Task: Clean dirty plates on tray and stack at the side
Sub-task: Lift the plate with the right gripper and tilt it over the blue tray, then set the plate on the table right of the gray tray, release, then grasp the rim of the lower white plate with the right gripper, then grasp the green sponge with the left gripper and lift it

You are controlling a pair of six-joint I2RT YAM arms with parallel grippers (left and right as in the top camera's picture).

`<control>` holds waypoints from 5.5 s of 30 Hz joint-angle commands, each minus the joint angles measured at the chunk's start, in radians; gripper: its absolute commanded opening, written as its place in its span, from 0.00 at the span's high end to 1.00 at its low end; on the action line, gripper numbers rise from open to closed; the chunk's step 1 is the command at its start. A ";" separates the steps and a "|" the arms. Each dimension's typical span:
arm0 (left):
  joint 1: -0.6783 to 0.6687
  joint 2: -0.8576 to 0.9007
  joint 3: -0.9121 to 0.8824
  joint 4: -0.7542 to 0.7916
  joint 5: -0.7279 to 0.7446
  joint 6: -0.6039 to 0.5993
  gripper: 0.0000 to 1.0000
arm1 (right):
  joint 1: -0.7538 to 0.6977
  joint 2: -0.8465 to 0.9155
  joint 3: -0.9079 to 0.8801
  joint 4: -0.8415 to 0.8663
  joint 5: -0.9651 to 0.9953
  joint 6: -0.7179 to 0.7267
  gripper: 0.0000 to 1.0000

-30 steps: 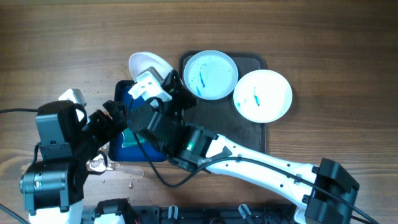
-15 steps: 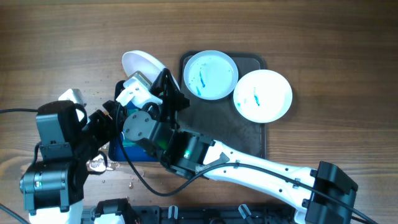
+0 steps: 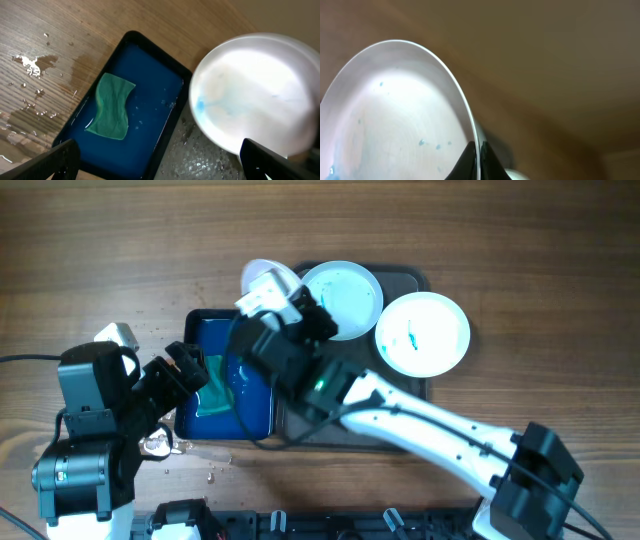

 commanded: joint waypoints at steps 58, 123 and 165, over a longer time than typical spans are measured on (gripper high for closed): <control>0.004 0.000 0.018 0.000 -0.002 0.013 0.00 | -1.053 -0.055 -0.424 -0.069 -0.998 0.260 0.67; -0.172 0.943 -0.106 0.260 -0.164 -0.086 0.96 | -0.529 -0.223 -0.536 -0.139 -0.996 0.431 0.69; -0.172 0.748 -0.103 0.129 -0.246 -0.083 0.50 | -0.529 -0.223 -0.536 -0.173 -0.922 0.447 0.63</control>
